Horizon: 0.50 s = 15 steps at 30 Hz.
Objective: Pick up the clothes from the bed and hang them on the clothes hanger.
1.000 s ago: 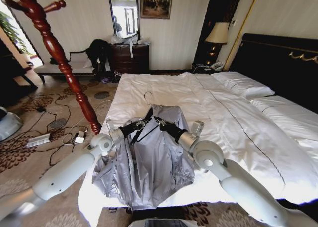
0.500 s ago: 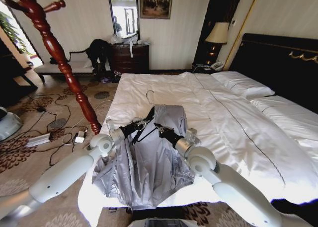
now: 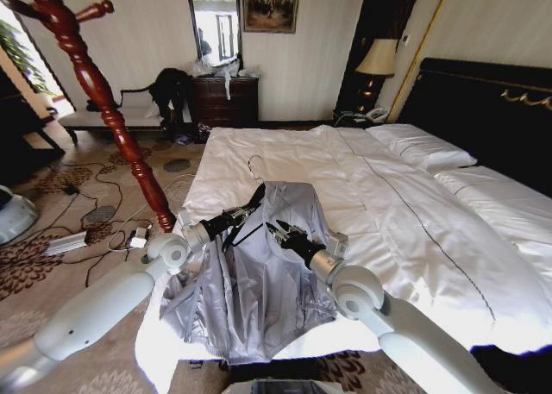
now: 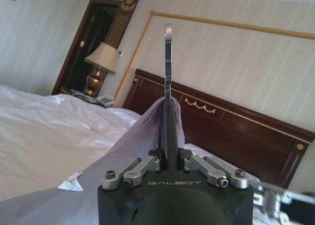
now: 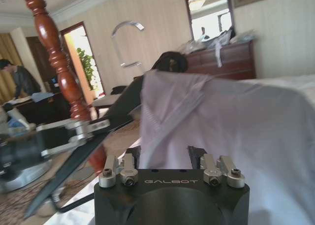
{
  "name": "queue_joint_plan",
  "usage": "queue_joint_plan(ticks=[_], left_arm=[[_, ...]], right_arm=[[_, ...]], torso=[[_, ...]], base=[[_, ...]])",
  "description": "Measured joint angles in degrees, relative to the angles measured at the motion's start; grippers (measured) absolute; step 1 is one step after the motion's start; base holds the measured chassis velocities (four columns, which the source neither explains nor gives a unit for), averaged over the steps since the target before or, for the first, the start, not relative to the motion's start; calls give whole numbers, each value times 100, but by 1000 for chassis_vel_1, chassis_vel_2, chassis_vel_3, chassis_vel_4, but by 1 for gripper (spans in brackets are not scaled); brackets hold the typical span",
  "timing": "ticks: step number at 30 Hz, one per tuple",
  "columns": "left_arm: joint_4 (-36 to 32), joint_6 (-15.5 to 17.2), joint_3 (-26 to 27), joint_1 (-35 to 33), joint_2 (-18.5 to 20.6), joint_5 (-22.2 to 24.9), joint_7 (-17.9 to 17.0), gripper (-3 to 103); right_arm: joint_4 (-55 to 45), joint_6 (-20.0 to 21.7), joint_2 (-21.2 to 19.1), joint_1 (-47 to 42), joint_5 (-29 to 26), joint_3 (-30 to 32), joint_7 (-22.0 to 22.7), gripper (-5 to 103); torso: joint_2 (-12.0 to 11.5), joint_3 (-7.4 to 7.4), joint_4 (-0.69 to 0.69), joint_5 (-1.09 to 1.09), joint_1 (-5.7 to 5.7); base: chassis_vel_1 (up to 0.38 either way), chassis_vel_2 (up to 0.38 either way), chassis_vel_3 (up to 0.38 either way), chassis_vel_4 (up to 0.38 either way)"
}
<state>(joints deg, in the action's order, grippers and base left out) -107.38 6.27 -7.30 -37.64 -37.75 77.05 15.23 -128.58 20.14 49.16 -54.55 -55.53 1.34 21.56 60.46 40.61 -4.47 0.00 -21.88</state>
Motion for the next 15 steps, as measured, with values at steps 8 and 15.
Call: queue_joint_plan(ticks=[8, 15], left_arm=[[-271, -1, 258, -371, 218, -100, 91, 16], [-440, -1, 331, -654, 300, -261, 155, 16]], right_arm=[[742, -512, -326, 197, 1833, 437, -586, 83], [1215, -1027, -580, 632, 3555, 96, -1369, 100]], torso=[[0, 0, 1, 1, 0], [0, 0, 2, 0, 0]], base=[[0, 0, 0, 0], [0, 0, 0, 0]])
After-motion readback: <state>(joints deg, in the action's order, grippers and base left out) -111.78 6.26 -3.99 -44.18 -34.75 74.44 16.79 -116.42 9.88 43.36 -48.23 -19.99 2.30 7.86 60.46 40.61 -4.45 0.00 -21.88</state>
